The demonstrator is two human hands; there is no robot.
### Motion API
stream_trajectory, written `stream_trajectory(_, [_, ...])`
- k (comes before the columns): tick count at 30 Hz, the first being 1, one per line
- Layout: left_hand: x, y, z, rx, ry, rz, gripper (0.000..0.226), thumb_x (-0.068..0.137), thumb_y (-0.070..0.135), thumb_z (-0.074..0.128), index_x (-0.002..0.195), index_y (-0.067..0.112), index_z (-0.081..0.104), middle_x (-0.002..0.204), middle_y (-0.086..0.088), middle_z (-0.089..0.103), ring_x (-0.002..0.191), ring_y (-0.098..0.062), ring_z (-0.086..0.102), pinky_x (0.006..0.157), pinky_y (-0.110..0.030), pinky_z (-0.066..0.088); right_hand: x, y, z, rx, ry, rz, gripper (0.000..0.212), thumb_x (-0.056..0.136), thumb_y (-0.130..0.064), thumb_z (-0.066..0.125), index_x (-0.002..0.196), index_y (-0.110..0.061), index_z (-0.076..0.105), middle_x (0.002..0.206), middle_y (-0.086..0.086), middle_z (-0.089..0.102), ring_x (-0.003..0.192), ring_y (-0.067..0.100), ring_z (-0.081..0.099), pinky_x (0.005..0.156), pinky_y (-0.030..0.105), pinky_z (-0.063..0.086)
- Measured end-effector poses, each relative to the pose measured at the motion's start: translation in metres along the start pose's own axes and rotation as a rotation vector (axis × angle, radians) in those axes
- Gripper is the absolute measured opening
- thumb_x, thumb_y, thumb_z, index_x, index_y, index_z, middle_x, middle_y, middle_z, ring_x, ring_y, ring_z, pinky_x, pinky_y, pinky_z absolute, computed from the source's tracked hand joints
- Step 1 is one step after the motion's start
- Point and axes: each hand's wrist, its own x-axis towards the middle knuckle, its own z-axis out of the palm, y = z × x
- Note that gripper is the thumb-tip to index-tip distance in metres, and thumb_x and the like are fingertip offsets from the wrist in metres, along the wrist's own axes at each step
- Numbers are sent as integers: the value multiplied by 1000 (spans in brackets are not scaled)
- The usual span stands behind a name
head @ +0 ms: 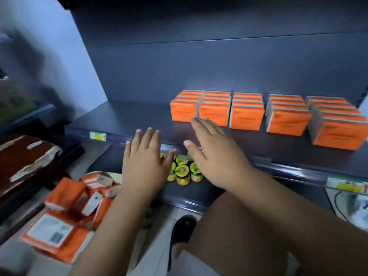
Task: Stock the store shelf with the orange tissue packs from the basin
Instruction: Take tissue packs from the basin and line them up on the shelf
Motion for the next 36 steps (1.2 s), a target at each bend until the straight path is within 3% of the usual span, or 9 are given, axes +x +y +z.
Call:
stream_trajectory(3, [-23,-55,-14,56,-1,-100,73,97,63,44,154,16,45,164,-5,40,156,-31,25,124,-53,20,-1,-47,45,-43,-30,-140,64,104,-48,33,157,-13,36,163,3,38,153,22,28,123,37,24])
stream_trajectory(6, [-53,-109,-18,123,-52,-207,71,100,60,49,156,17,41,166,-3,36,157,-29,20,126,-51,17,-14,-80,104,-26,-120,-157,61,104,-46,36,155,-14,41,159,3,44,151,23,33,123,43,30])
stream_trajectory(11, [-97,-173,-16,177,-187,-366,70,102,62,39,160,23,33,170,-2,25,159,-27,12,127,-49,13,-10,-104,162,-18,-242,-151,64,103,-49,43,156,-14,39,158,4,45,150,25,34,123,42,30])
stream_trajectory(15, [-117,-197,0,125,-256,-445,68,102,62,40,159,24,36,169,0,28,159,-25,14,128,-48,15,-15,-114,189,-9,-449,-202,60,104,-48,42,155,-15,38,157,2,43,147,23,35,118,36,28])
stream_trajectory(19, [-127,-210,20,68,-324,-494,65,103,57,44,158,21,38,168,-1,31,158,-24,16,127,-48,20,-13,-119,208,18,-601,-127,47,104,-46,45,144,-22,47,143,0,53,133,23,46,99,34,40])
stream_trajectory(23, [-132,-222,45,-10,-399,-497,61,103,50,51,154,16,44,163,-4,39,156,-27,23,124,-44,24,-5,-118,241,59,-738,-19,54,102,-49,46,149,-23,43,143,4,55,131,27,50,102,43,48])
stream_trajectory(29, [-128,-237,83,-76,-545,-477,49,100,40,58,143,15,54,141,-8,58,129,-32,51,102,-40,47,7,-138,285,-11,-796,-16,47,102,-43,49,141,-17,50,135,7,58,124,30,55,93,39,47])
stream_trajectory(33, [-119,-243,101,-55,-647,-513,29,98,35,57,113,12,63,116,-9,67,110,-31,62,82,-35,50,16,-153,310,-26,-821,-10,41,101,-40,50,134,-16,54,129,9,61,117,31,59,85,37,46])
stream_trajectory(36, [-114,-246,108,30,-724,-532,26,96,36,55,110,14,61,115,-9,66,113,-34,59,84,-37,50,22,-155,322,-60,-840,15,38,101,-40,49,129,-15,55,126,10,62,122,35,55,98,41,41])
